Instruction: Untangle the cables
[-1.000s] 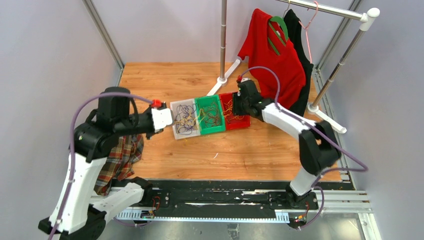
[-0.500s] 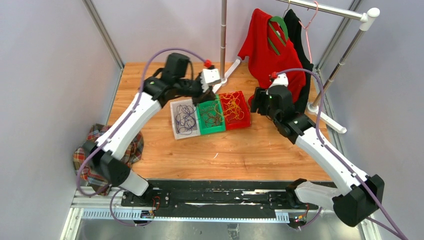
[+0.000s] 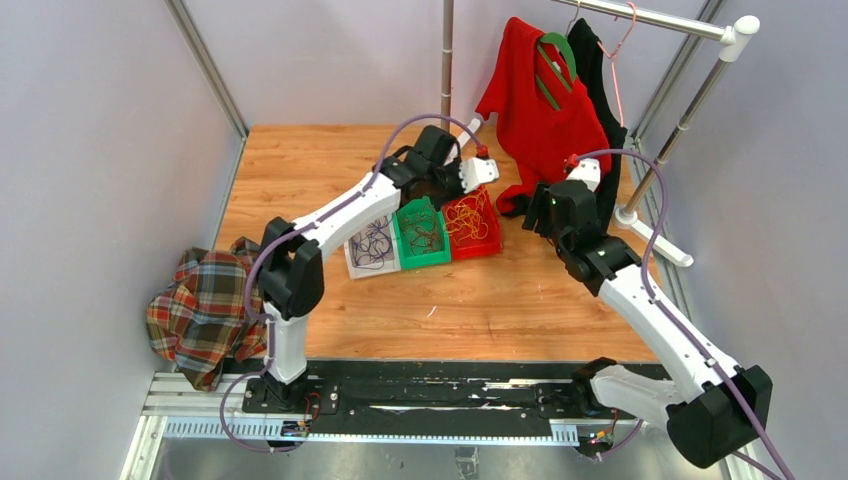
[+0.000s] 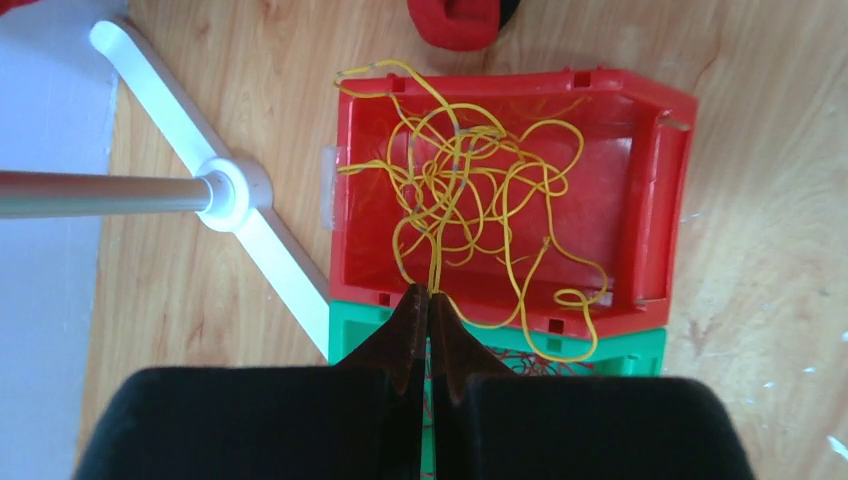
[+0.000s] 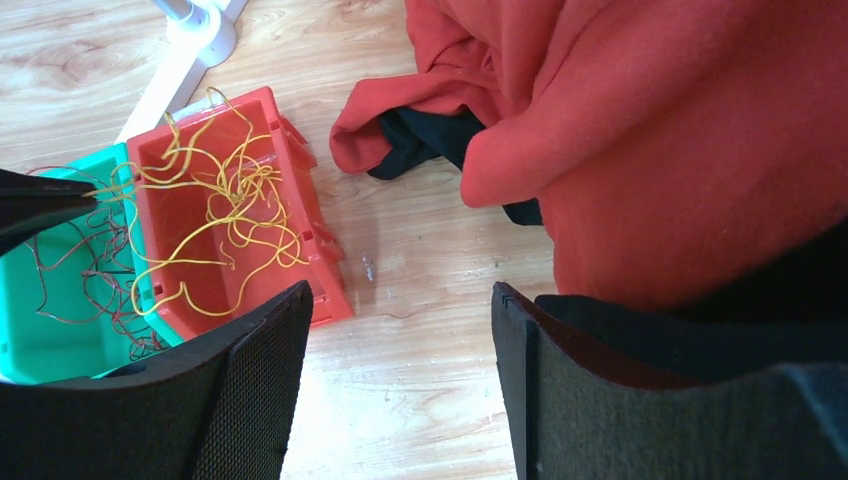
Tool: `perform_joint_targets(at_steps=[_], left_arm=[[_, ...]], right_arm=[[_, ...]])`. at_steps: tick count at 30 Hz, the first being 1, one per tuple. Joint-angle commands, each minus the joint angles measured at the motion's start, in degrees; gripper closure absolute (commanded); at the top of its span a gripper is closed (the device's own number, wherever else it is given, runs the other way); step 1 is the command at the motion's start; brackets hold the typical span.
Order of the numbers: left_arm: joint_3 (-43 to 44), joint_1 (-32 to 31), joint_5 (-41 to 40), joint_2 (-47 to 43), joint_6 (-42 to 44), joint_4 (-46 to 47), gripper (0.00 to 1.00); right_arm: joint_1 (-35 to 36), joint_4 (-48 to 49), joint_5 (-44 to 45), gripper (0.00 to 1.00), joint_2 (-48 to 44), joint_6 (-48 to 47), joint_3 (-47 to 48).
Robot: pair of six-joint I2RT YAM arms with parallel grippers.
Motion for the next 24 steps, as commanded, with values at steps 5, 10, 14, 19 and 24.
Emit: perform_joint_targets(at_steps=[5,10,14,19,24], left_arm=[[-1.5,-4.4,-9.0,6.4,14.1,-0.7,1.00],[0.6,-6.5,-13.9,11.4,16.6,-1.8,1.00],[2.2,-6.5,-14.5,14.9,14.8,-0.9,1.00],[2.5,-6.4,-14.7,16.6,10.7,0.3,0.97],[2.6,-6.1,-11.6,13.1,8.1,-3.8,0.62]], right_arm=[[-1.7,1.3,-2.6,0.35,2.2,0.7,-1.0],[-1.7,2.2,-3.4,0.35,1.5,1.6,-3.1],[-1.8,2.1,-3.4,0.35,-0.1,2.0,-4.7],[-2.3,2.0,-3.2,0.35,-3.3,2.2,-6.7],[-3.0,2.0,-4.0,0.34,-6.2,2.7,-7.4]])
